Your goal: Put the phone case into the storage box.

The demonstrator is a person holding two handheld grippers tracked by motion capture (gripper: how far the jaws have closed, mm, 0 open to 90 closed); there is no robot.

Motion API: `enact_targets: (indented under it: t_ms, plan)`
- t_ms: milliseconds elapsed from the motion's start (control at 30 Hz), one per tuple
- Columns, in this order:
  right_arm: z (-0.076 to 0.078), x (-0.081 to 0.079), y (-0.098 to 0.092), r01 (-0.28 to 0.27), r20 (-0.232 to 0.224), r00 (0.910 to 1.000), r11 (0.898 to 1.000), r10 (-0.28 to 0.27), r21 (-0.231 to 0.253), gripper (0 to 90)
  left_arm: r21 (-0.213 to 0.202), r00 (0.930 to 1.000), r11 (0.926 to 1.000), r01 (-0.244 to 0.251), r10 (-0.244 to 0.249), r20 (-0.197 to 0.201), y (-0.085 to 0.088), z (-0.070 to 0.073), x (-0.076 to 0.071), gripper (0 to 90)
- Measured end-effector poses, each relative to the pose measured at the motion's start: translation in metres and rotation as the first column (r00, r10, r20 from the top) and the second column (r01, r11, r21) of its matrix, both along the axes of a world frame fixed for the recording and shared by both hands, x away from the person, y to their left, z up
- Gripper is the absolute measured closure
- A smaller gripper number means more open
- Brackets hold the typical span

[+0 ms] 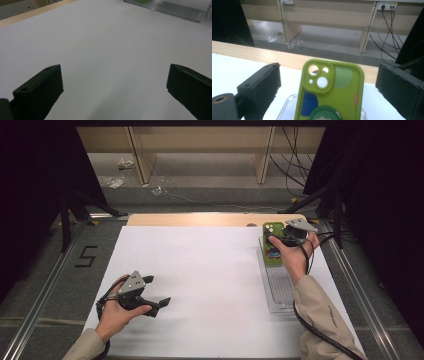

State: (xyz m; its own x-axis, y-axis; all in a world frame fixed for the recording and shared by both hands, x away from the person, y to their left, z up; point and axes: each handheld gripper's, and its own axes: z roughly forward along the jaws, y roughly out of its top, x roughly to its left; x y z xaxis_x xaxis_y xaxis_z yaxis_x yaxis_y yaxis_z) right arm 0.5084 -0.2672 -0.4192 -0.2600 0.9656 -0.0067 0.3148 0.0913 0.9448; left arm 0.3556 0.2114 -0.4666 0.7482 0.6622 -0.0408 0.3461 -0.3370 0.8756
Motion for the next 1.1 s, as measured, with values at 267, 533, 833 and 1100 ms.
enact_targets:
  t_ms: [267,533,833,1100]
  plan:
    - [0.001,-0.004,-0.001,-0.006,-0.003,1.0000,1.000,0.006,0.000,7.8,0.001,1.0000,1.0000,0.000,0.000,0.000,0.000,0.000,0.000,0.1]
    - [0.002,-0.009,0.000,-0.028,-0.012,0.9995,1.000,0.028,0.000,8.4,0.001,1.0000,1.0000,0.000,0.000,0.001,0.000,0.000,0.000,0.1]
    - [0.006,-0.024,0.001,-0.062,-0.019,0.9979,0.998,0.062,0.001,8.5,0.002,1.0000,1.0000,-0.002,0.002,0.001,0.000,0.000,0.000,0.1]
    - [0.007,-0.041,0.001,-0.110,-0.029,0.9935,0.994,0.110,-0.002,9.0,0.002,1.0000,1.0000,-0.002,0.002,0.001,0.000,0.001,0.000,0.0]
